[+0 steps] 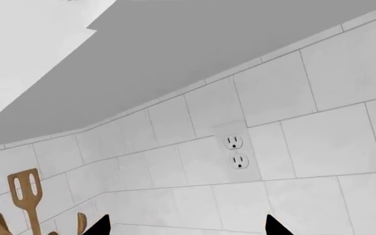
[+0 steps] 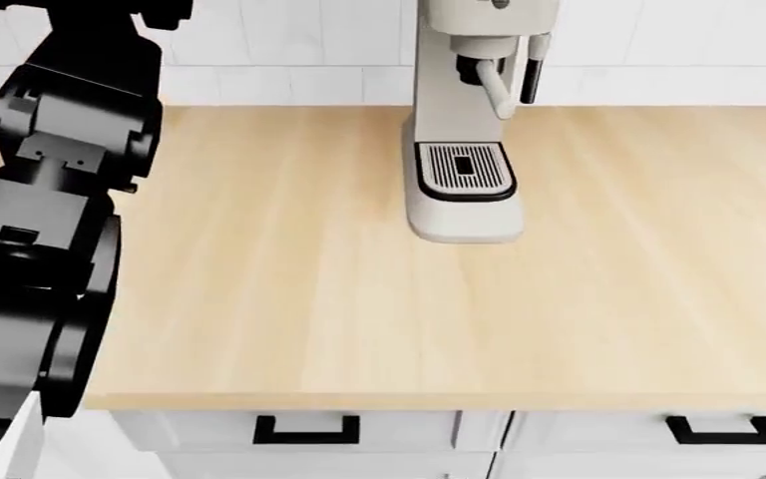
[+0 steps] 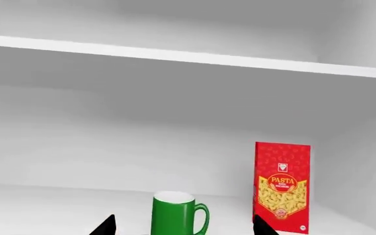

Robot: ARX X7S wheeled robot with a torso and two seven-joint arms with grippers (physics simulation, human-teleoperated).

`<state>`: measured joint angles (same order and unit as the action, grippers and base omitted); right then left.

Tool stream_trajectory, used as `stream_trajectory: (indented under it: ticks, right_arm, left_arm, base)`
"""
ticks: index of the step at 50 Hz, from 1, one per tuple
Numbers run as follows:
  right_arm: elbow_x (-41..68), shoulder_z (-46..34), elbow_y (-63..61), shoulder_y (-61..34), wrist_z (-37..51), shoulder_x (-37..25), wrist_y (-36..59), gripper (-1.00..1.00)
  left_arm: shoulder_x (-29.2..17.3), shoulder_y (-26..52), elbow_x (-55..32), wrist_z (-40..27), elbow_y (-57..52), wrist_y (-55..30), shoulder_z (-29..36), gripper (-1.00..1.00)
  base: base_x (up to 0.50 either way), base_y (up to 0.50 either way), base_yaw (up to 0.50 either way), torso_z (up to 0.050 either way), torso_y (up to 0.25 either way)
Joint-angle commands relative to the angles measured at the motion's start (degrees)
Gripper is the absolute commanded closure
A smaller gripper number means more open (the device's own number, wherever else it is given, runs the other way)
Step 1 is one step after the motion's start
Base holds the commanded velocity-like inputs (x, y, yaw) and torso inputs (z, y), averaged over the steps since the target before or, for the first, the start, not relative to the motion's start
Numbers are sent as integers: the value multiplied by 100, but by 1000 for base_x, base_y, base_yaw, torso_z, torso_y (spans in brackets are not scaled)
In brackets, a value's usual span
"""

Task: Pick the mug from the cabinet, place it under the coffee machine dispenser, and press the start button.

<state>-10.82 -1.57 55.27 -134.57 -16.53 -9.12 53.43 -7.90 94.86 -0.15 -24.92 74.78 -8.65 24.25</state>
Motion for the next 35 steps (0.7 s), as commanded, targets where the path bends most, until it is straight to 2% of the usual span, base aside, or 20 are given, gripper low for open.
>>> stream_trajectory:
  ticks: [1, 4, 30, 35]
  right_arm:
    - [-52, 7, 181, -42, 16, 10, -71, -100]
    - [-42, 28, 187, -42, 54, 14, -46, -100]
    - [403, 73, 398, -41, 207, -34, -61, -100]
    - [460, 163, 622, -40, 355, -39, -3, -100]
  left_arm:
    - [-20, 21, 11, -18, 20, 1, -1, -100]
    - [-28, 23, 14, -24, 20, 0, 2, -100]
    - [-34, 92, 12, -20, 20, 30, 17, -100]
    - [-32, 104, 7, -21, 20, 38, 5, -100]
  base:
    - [0, 0, 0, 0, 0]
    - [113, 0, 0, 0, 0]
    - [500, 0, 0, 0, 0]
    - [0, 0, 0, 0, 6]
